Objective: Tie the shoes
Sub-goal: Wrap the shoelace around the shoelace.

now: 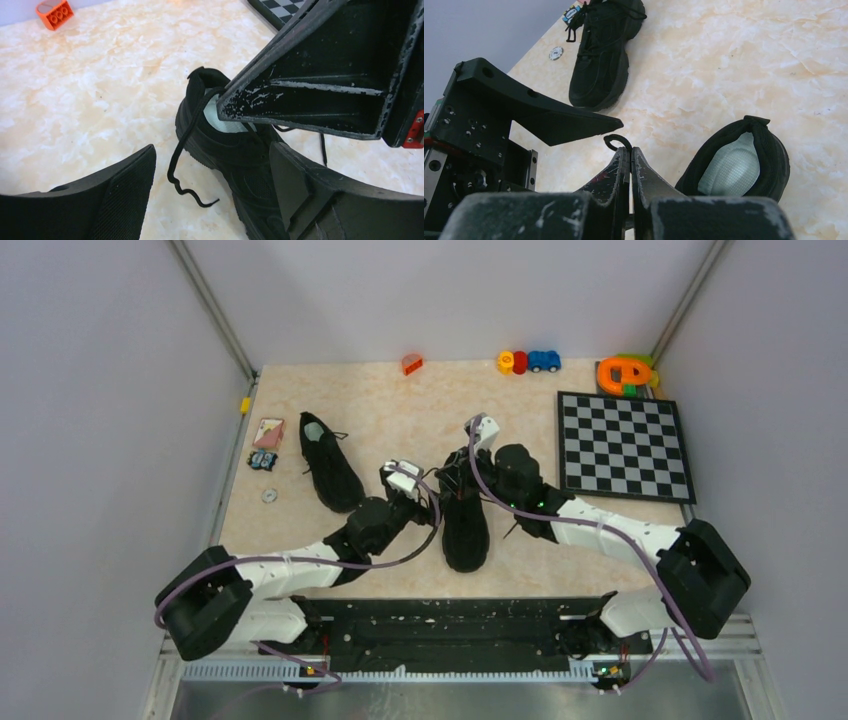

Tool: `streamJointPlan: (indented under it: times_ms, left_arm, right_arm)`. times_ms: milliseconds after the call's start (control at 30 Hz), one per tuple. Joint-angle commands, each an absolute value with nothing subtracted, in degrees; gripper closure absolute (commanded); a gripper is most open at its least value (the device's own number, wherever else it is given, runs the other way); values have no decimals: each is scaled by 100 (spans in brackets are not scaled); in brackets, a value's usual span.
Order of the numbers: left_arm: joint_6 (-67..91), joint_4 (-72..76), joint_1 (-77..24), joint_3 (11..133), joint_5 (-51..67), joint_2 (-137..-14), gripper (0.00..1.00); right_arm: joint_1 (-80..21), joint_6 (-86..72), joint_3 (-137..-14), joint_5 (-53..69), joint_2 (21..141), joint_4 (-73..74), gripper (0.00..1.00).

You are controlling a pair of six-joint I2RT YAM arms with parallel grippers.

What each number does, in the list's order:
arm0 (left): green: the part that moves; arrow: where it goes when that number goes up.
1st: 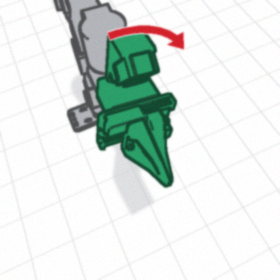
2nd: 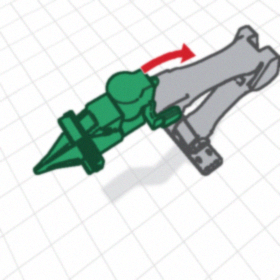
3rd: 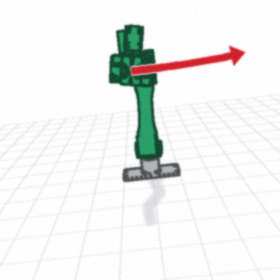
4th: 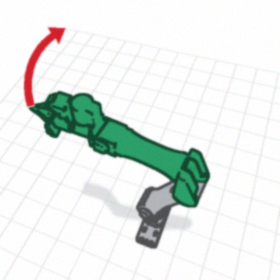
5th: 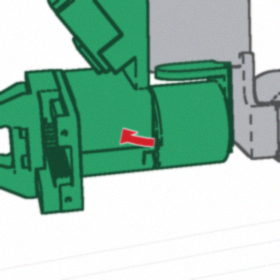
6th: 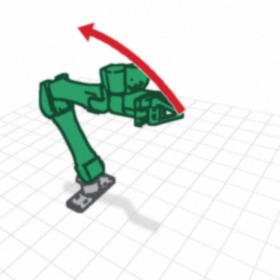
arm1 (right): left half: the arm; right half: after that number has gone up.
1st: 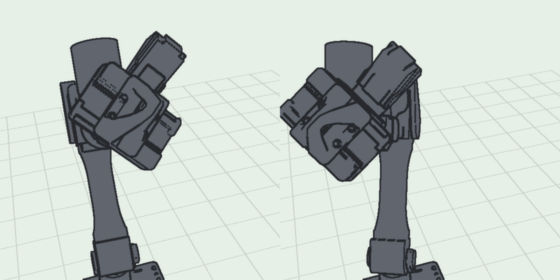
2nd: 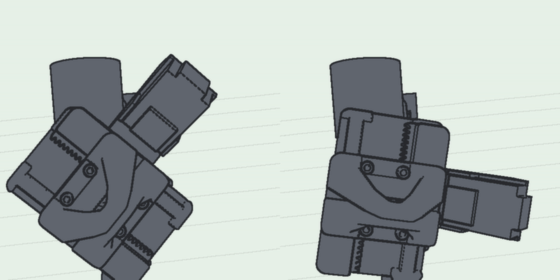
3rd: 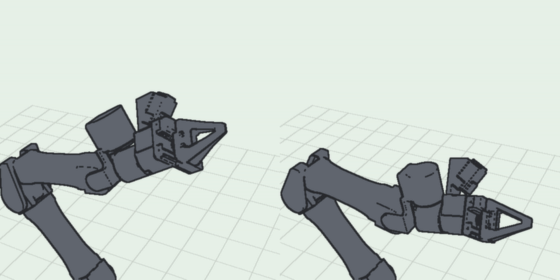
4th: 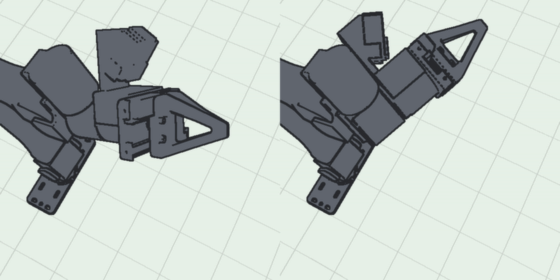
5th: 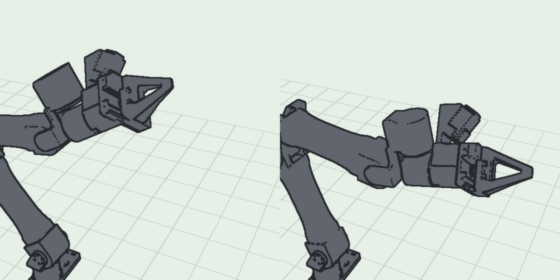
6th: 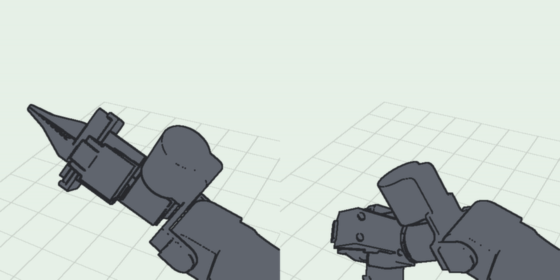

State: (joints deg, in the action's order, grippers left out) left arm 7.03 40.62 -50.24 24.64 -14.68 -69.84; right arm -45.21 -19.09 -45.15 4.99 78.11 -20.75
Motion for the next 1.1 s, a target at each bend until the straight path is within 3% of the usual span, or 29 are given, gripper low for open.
streamJointPlan:
  times_ms: [0,233,467,567,733,900,967,1067]
  left_arm:
    - [415,4949,-5112,2618,-1693,-7115,13]
    - [350,5071,-5141,2810,-1666,-7306,13]
    - [142,5150,-5168,3042,-1535,-7714,37]
    - [184,5216,-5183,3106,-1681,-7906,40]
    - [143,5528,-5210,3123,-1674,-8184,53]
    - [53,5404,-5229,3190,-1393,-8257,79]
    - [53,5259,-5229,3231,-1180,-8240,99]
    - [-60,5200,-5223,3221,-884,-8210,100]
  right_arm:
    - [-4584,-1981,-4832,470,7567,-2106,100]
    - [-4581,-2027,-4868,475,7566,-2004,100]
    - [-4579,-2090,-4882,422,7511,-1935,100]
    - [-4581,-2138,-4873,375,7492,-1909,100]
    - [-4581,-2216,-4869,250,7486,-1822,100]
    - [-4571,-2221,-4844,123,7441,-1704,100]
    - [-4559,-2227,-4843,107,7421,-1680,100]
    - [-4537,-2240,-4843,72,7392,-1648,100]
